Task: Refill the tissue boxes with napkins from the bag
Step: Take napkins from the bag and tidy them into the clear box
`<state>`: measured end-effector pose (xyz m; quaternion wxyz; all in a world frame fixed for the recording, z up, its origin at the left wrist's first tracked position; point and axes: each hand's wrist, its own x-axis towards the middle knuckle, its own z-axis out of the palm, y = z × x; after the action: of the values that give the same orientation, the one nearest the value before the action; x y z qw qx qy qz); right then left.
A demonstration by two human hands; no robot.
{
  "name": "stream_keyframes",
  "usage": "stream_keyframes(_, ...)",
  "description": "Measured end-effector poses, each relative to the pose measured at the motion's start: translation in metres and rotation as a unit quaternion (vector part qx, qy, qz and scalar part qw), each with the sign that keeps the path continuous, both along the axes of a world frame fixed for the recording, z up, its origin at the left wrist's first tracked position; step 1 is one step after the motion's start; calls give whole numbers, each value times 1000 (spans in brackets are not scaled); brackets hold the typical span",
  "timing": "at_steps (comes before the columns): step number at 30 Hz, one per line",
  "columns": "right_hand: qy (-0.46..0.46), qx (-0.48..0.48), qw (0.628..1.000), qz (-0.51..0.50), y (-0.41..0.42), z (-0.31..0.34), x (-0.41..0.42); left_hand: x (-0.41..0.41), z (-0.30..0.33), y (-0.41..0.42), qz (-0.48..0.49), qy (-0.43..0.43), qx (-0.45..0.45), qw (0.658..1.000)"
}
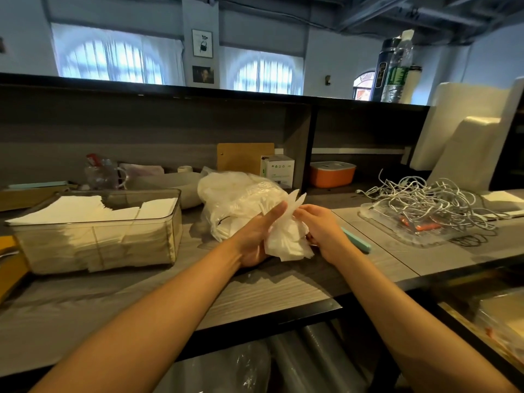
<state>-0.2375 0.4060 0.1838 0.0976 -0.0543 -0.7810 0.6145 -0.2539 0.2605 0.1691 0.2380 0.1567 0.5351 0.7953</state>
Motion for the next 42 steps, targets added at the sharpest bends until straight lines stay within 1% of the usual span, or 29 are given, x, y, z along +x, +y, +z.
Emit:
stream_keyframes(2, 24, 2, 1000, -10, 0, -1, 0, -1, -2, 1, -14, 7, -2, 1000)
stream_keyframes(5, 48, -27, 998, -24, 4, -3, 0, -1, -3, 2, -22, 7, -2, 1000)
stream_keyframes(7, 54, -22, 998, -38, 5, -3, 1, -2, -3, 2, -8, -4, -8, 1000)
stream_keyframes(10, 59, -17, 998, -30, 4, -2, -1, -7, -4, 3, 78, -3, -21, 997)
stream_keyframes(12, 61, -14, 998, -6, 2, -2, -1, -13, -5, 2, 132, -3, -5, 991)
stream_keyframes(14, 66, 7, 998, 10, 2, -2, -2, -15, -4, 1, 149, -10, 22, 989)
stream_keyframes(16, 74, 25, 997, 18, 2, -4, -2, -13, -2, 1, 135, -13, 30, 990)
stream_keyframes(18, 85, 45, 995, 17, 2, -4, -2, -11, -3, 1, 119, -4, 8, 993)
stream_keyframes(22, 115, 25, 993, 22, 8, -2, -4, -8, -3, -3, 65, 23, -37, 997)
stream_keyframes(24, 98, 12, 993, 59, 9, -2, -5, -6, 1, -6, 23, 41, -58, 997)
stream_keyframes(28, 20, -2, 993, 114, 6, -3, -1, -3, 4, -10, -45, 81, -101, 991)
stream_keyframes(30, 29, -3, 991, 128, 8, -4, -2, -2, 6, -12, -61, 85, -105, 989)
stream_keyframes(32, 64, -11, 991, 119, 10, -6, -5, -2, 6, -12, -69, 93, -110, 987)
stream_keyframes(34, 106, -53, 990, 73, 13, -7, -7, -4, 3, -9, -39, 116, -126, 984)
stream_keyframes(37, 153, -116, 981, 5, 21, -8, -9, -7, 3, -4, 102, 169, -150, 969)
stream_keyframes(40, 137, -154, 978, 30, 23, -10, -10, -14, 7, -9, 239, 177, -123, 947)
stream_keyframes(41, 122, -149, 980, 42, 23, -10, -9, -16, 8, -11, 268, 192, -131, 935)
stream_keyframes(42, 108, -133, 984, 50, 22, -11, -8, -16, 9, -12, 288, 218, -161, 918)
